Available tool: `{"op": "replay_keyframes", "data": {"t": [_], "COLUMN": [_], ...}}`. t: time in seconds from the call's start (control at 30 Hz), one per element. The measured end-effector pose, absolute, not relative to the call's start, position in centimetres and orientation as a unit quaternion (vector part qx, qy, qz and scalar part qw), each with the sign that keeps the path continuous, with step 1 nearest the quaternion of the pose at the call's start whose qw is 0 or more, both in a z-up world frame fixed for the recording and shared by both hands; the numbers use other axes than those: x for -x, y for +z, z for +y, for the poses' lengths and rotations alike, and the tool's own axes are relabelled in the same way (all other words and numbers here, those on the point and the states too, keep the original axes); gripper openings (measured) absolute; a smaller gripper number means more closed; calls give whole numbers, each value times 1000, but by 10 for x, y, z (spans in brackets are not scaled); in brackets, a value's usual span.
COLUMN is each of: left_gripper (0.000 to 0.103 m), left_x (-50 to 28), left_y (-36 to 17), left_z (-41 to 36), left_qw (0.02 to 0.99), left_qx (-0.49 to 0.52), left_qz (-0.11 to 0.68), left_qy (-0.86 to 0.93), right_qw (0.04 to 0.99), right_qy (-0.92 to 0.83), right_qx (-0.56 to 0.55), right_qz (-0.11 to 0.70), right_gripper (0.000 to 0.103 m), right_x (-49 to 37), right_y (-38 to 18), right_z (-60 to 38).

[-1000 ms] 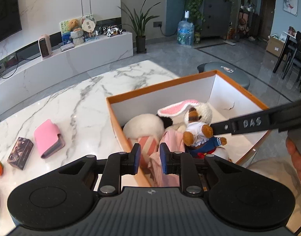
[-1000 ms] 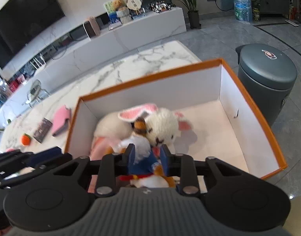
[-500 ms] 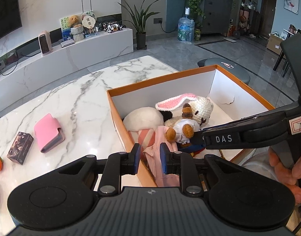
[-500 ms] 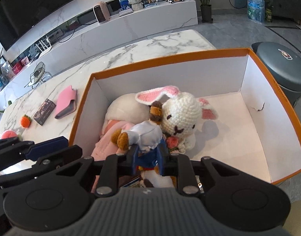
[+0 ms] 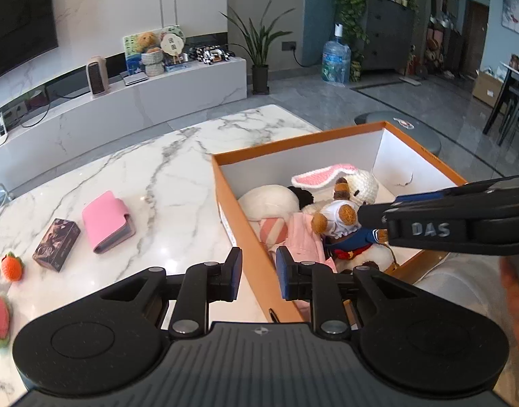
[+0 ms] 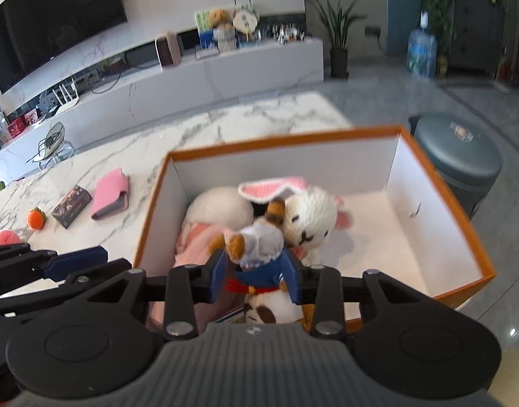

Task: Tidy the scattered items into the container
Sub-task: 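Open both tools and withdraw them from the box, then move both tools over the pink pompom and orange crocheted fruit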

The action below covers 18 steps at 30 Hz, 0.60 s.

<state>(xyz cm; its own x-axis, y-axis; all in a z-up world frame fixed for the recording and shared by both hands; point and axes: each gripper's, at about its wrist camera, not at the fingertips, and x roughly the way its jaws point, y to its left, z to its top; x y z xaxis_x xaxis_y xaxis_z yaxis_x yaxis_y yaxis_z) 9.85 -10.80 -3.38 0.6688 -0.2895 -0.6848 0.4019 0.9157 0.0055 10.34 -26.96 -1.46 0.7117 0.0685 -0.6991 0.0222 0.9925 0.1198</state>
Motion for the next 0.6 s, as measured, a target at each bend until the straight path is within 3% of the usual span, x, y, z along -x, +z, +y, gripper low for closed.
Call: {"op": "replay_keyframes", "data": {"t": [0.4, 0.6], "left_gripper": [30, 50], "left_x": [-76, -66], "left_y": [-21, -18], "left_z": [-60, -31], "left_qw": [932, 938], "left_qx": [-54, -47], "left_qz": [331, 327], "left_qy": [-139, -107], "right_qw": [939, 938], "right_qy": [47, 77], "right_qx": [-35, -23], "right_qz": [338, 336], "right_gripper": [51, 54], "right_x": [-75, -67], "right_y": [9, 12], "right_z": [-222, -187]}}
